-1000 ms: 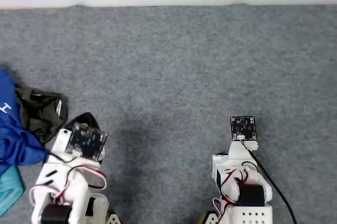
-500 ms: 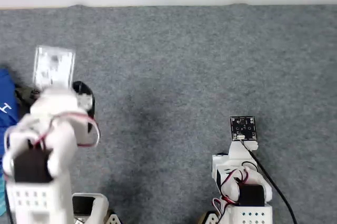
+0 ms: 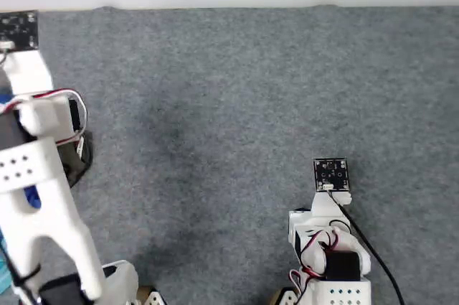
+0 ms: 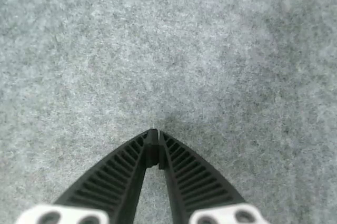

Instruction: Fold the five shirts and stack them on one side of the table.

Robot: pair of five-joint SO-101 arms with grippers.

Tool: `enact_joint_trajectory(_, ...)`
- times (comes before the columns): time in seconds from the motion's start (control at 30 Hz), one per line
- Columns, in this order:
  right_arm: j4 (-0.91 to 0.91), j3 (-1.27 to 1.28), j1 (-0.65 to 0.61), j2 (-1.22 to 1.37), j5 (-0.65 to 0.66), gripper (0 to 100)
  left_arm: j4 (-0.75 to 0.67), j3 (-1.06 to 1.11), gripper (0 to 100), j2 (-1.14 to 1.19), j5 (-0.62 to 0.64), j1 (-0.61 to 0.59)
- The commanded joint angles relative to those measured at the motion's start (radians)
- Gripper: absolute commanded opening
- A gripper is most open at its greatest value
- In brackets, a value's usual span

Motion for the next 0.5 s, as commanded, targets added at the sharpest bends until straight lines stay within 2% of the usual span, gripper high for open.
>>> enact_joint_trajectory(0.0,0.007,0.015,-0.001,-0.010,-0.003,1.1,0.005,-0.062,0,0.003,-0.044,-0.018)
enact_joint_trajectory(0.27,0.007,0.015,-0.001,-0.010,-0.003,1.1,-0.132,-0.041,0,0.060,-0.052,-0.114)
enact_joint_trajectory(0.4,0.007,0.015,-0.001,-0.010,-0.003,1.1,-0.222,-0.039,0,0.166,-0.058,-0.215)
enact_joint_trajectory(0.47,0.007,0.015,-0.001,-0.010,-0.003,1.1,-0.262,-0.041,0,0.252,-0.100,-0.253)
